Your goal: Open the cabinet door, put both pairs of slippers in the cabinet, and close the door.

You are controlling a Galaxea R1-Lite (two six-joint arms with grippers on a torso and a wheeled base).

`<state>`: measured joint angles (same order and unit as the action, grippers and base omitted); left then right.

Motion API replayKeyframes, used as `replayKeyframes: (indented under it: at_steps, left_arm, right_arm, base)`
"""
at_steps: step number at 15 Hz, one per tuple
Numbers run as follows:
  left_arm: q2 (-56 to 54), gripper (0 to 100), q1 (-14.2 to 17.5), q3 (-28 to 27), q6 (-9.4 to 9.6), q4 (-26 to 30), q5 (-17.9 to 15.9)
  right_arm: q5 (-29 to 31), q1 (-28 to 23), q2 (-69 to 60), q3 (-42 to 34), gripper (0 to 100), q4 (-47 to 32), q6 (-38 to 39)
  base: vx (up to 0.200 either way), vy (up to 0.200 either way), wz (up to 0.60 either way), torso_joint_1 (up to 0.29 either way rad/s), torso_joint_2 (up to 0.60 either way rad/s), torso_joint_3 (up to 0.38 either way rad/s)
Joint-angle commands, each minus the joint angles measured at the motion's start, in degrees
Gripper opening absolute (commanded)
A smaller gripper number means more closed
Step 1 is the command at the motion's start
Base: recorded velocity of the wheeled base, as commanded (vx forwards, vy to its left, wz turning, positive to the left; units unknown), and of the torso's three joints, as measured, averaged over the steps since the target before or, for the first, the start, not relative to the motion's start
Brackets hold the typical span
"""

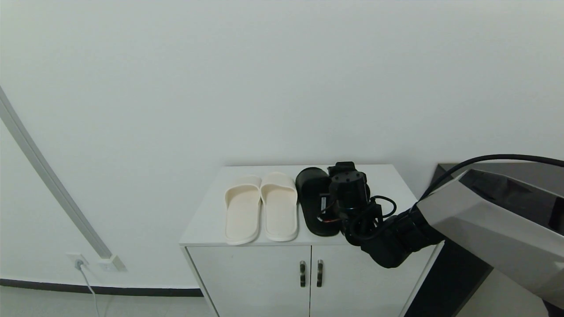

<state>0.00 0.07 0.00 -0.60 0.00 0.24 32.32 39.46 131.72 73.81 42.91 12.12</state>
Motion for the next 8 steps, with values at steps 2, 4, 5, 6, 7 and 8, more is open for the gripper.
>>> replayKeyframes:
  at_steps: [2, 4, 5, 6, 7, 8]
  left_arm:
    - [0.1, 0, 0.0, 0.0, -0.02, 0.0, 0.0]
    - [0.1, 0, 0.0, -0.1, -0.02, 0.0, 0.0]
    - [0.1, 0, 0.0, 0.0, -0.02, 0.0, 0.0]
    - [0.1, 0, 0.0, 0.0, -0.02, 0.0, 0.0]
    - [0.1, 0, 0.0, 0.0, -0.02, 0.0, 0.0]
    - [0.1, 0, 0.0, 0.0, -0.02, 0.0, 0.0]
  right_arm:
    - [0.0, 0.0, -1.2, -0.2, 0, 0.1, 0.0]
    - [0.0, -0.1, -2.7, -1.0, 0, 0.1, 0.0]
    - [0.0, 0.0, -4.0, -1.3, 0, 0.0, 0.0]
    - [-0.1, 0.0, -6.2, -2.8, 0, -0.3, -0.2]
    - [-0.1, 0.0, -8.2, -4.6, 0, -0.3, -0.3]
    - [-0.6, 0.0, -10.9, -7.0, 0, -0.2, -0.8]
  base:
    - [0.0, 0.0, 0.0, 0.0, 0.0, 0.0]
    - [0.0, 0.0, 0.0, 0.0, 0.0, 0.0]
    - [0.0, 0.0, 0.0, 0.0, 0.0, 0.0]
    - [0.0, 0.0, 0.0, 0.0, 0.0, 0.0]
    - [0.0, 0.0, 0.0, 0.0, 0.0, 0.0]
    - [0.0, 0.0, 0.0, 0.0, 0.0, 0.0]
